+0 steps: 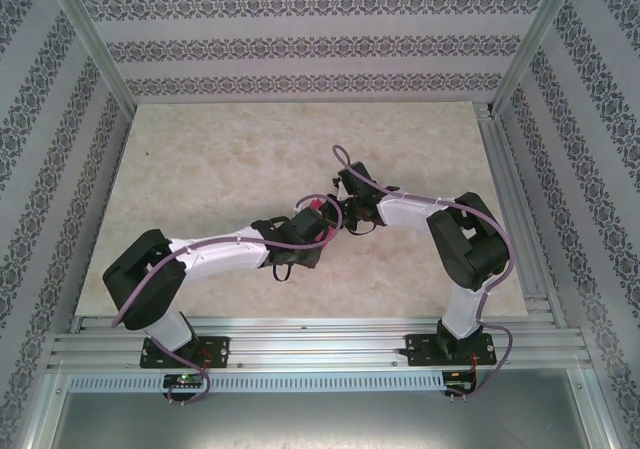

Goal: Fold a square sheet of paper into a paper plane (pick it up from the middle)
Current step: Fourth fold the wing at the center of the table.

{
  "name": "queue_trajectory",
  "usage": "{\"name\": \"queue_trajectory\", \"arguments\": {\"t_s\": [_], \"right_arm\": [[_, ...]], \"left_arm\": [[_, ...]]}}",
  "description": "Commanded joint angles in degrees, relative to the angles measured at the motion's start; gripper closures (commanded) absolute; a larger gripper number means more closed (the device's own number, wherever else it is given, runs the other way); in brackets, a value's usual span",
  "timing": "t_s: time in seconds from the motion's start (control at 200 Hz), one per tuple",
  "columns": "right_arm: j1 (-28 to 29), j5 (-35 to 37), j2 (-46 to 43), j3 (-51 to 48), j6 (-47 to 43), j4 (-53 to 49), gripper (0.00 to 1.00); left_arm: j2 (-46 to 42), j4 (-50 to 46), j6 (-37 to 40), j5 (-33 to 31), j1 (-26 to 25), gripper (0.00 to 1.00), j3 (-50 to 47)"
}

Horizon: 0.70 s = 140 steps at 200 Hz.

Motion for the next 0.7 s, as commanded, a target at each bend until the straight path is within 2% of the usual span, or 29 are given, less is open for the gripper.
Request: {"name": "queue_trajectory", "arguments": {"t_s": [0.0,0.075,0.19,0.42,0.51,0.605,0.694], "right_arm": [[0.75,0.66,0.72,1.26,-0.39,-0.15,1.0],[0.83,0.49,0.72,1.15,-0.35,0.08,1.0],[0.73,0.57,0.47,0.87,-0.35,-0.06,1.0],[0.55,0.58,0.36,0.83,-0.32,0.05,1.0],[0.58,0.73,0.19,0.94,-0.42,0.0,1.0],[0.48,0.75,0.2,0.87,-0.34,-0.04,1.0],[0.49,0.68,0.19,0.93,-0.3,0.01,1.0]], "left_arm": [[1.81,-0.19,0.0,-0.99,-0.37,0.67,0.97],[3.66,-1.31,0.38,-2.12,-0.81,0.71,2.02],[5.12,-0.69,0.48,-1.5,-1.17,0.74,2.05],[5.38,0.15,0.61,0.06,-1.78,0.7,2.36],[5.62,-0.16,0.96,0.05,-1.96,0.72,2.37],[6.33,-1.31,0.69,-0.45,-2.3,0.66,2.67],[5.76,-0.97,1.01,-0.43,-3.09,0.67,2.49]]}}
